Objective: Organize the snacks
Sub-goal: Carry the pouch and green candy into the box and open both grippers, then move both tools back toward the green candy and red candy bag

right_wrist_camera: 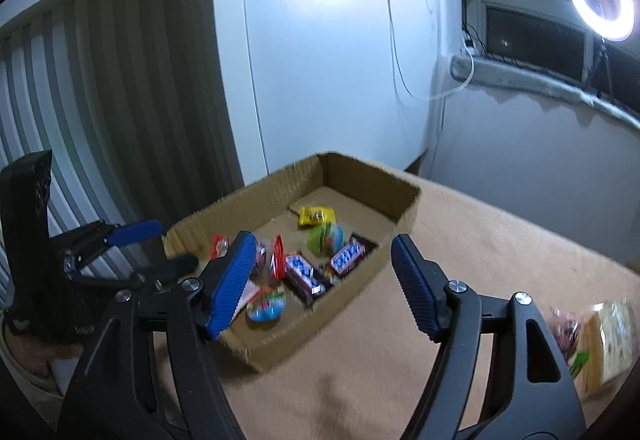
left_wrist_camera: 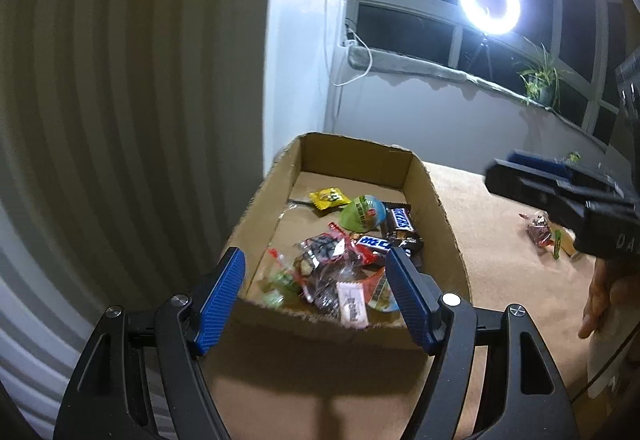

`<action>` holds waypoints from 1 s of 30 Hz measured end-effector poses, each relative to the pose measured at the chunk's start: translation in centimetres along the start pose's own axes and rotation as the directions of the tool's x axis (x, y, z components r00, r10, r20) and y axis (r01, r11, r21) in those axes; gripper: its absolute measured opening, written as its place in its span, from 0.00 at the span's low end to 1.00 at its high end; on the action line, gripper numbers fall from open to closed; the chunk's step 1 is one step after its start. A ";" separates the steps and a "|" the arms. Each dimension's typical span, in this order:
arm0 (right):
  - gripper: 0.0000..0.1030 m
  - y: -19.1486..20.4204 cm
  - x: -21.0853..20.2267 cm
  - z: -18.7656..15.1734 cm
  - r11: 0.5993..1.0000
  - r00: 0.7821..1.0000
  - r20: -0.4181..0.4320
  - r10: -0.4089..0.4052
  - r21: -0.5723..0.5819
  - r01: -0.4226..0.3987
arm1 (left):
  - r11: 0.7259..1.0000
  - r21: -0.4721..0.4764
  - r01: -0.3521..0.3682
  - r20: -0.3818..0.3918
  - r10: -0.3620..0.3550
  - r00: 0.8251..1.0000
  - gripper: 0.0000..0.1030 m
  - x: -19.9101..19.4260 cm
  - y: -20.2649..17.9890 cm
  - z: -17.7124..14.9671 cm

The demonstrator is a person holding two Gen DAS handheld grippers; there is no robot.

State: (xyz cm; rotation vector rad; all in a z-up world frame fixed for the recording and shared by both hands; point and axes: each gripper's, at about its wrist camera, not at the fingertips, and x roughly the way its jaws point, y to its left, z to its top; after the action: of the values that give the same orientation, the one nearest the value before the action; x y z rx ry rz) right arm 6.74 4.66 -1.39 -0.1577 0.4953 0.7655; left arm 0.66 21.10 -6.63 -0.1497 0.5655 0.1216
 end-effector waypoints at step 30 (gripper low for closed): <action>0.71 -9.1 -7.7 -7.7 0.980 0.997 0.005 -0.072 0.188 0.069 | 0.985 0.160 0.063 -0.009 -0.063 0.998 0.75 -1.6 -11.5 1.5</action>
State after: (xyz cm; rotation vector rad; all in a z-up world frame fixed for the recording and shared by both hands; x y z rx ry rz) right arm 5.49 -9.06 -4.78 0.0047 0.5451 0.6463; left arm 1.95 9.93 -3.25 -0.0110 0.5711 0.0141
